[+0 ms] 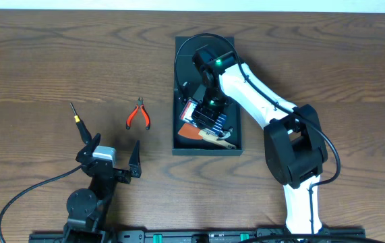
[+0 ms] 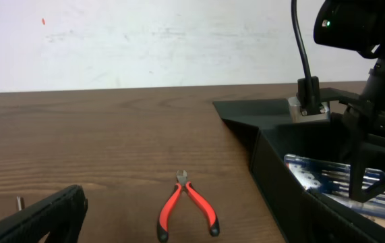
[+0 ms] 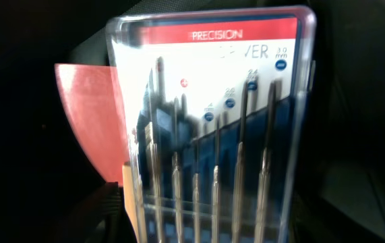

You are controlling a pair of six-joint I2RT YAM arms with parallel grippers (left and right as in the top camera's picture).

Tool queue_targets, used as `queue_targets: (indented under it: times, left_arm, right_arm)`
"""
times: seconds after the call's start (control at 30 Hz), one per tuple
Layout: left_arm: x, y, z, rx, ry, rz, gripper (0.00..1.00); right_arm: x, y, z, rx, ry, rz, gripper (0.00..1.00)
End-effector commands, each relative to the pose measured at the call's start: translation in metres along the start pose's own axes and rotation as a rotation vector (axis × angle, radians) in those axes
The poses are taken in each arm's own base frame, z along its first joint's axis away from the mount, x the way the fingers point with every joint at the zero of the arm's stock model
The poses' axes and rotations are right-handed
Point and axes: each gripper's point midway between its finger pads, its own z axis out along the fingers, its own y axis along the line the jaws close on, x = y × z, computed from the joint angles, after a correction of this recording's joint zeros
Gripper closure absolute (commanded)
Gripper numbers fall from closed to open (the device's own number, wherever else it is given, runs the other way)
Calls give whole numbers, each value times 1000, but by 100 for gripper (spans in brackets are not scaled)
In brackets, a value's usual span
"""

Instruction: Pack container

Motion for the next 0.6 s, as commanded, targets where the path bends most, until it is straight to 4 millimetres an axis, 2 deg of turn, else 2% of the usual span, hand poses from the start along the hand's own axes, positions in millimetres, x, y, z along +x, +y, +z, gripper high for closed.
queue_targets:
  times: [0.0,0.17,0.33,0.57]
  left_arm:
    - [15,-5,1,26,47,-6,2]
    - [15,-5,1,26,47,-7,1]
    - [15,-5,1,26,47,-6,2]
    - [15,-5,1,26,47,-7,1]
  right_arm:
    - [-1,4,-7,-12,-18,10,27]
    - [-2,4,-7,-13,-22,9,27]
    - [-10,0,-8,1,-57,39,26]
    - [-31,-10,-29,54,-123,45,23]
